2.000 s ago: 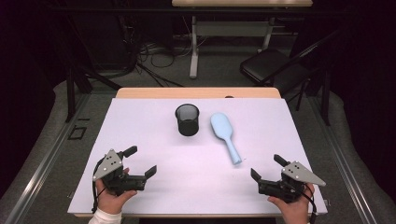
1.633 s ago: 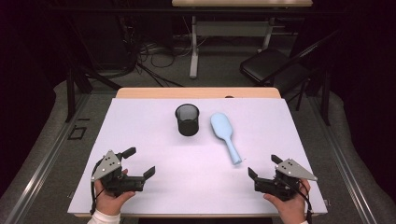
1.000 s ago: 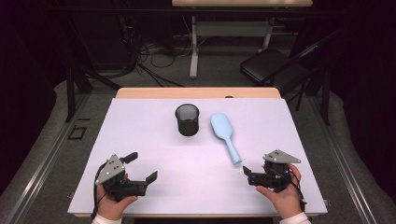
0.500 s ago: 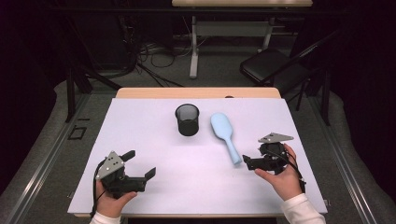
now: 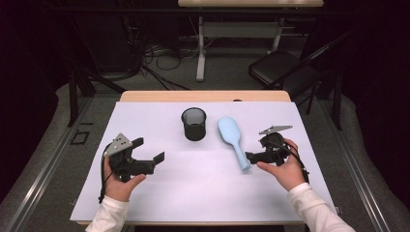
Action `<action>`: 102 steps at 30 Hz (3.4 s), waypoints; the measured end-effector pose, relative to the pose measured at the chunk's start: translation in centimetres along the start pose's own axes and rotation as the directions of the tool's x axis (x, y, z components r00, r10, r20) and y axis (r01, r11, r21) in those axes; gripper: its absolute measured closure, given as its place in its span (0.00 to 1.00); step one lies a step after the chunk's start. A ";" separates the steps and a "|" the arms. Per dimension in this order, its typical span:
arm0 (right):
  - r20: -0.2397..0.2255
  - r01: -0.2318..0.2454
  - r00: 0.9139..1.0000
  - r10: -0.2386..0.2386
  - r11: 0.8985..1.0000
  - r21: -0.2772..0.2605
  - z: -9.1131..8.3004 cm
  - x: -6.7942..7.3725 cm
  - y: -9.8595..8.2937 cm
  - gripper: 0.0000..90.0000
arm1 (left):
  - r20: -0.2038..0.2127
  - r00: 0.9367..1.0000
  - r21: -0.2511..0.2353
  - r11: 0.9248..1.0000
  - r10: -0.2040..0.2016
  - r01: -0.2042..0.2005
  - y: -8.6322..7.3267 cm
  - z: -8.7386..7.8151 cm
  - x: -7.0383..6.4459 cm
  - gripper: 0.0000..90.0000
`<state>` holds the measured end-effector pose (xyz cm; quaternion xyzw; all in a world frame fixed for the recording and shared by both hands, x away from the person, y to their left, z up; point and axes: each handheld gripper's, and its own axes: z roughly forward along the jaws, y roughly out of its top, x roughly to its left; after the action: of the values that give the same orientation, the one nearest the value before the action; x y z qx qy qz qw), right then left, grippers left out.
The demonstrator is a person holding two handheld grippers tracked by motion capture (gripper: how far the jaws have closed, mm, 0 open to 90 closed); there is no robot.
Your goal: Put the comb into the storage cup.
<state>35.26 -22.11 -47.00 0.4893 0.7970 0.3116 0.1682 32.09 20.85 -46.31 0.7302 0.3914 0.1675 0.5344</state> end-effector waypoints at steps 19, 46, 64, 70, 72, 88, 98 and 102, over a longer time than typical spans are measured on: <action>-0.019 0.016 1.000 -0.015 0.997 0.072 0.9 1.0 4.9 0.19 | -0.007 1.000 0.068 0.997 -0.024 0.025 3.1 5.1 1.0 0.01; 0.018 -0.033 0.999 0.030 0.971 0.236 5.7 0.7 6.6 0.20 | -0.042 0.998 0.035 0.999 -0.037 0.038 3.8 6.0 2.7 0.01; 0.038 -0.058 0.998 0.047 0.926 0.373 8.9 0.8 7.2 0.27 | -0.022 0.999 0.039 0.999 -0.024 0.025 3.8 5.8 2.4 0.01; 0.059 -0.064 0.997 0.045 0.921 0.385 9.4 0.9 7.2 0.29 | -0.023 1.000 0.052 0.998 -0.018 0.020 3.7 5.8 2.3 0.01; 0.063 -0.084 0.996 0.065 0.926 0.367 9.6 1.0 7.2 0.30 | -0.026 1.000 0.053 0.998 -0.016 0.017 3.7 5.8 2.2 0.01; 0.098 -0.120 0.991 0.089 0.917 0.379 10.4 1.4 7.2 0.37 | -0.030 0.999 0.047 0.998 -0.028 0.030 3.5 5.6 2.4 0.01; 0.100 -0.124 0.991 0.093 0.915 0.384 10.7 1.6 6.9 0.42 | -0.030 0.999 0.050 0.998 -0.030 0.031 3.4 5.6 2.5 0.02; 0.107 -0.141 0.988 0.107 0.909 0.393 10.9 1.8 6.7 0.44 | -0.028 0.999 0.054 0.998 -0.027 0.029 3.4 5.6 2.4 0.02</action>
<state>45.22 -14.66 -50.66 0.5755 0.8034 0.1317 0.0776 38.72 18.61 -45.72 0.7366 0.4132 0.1591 0.5112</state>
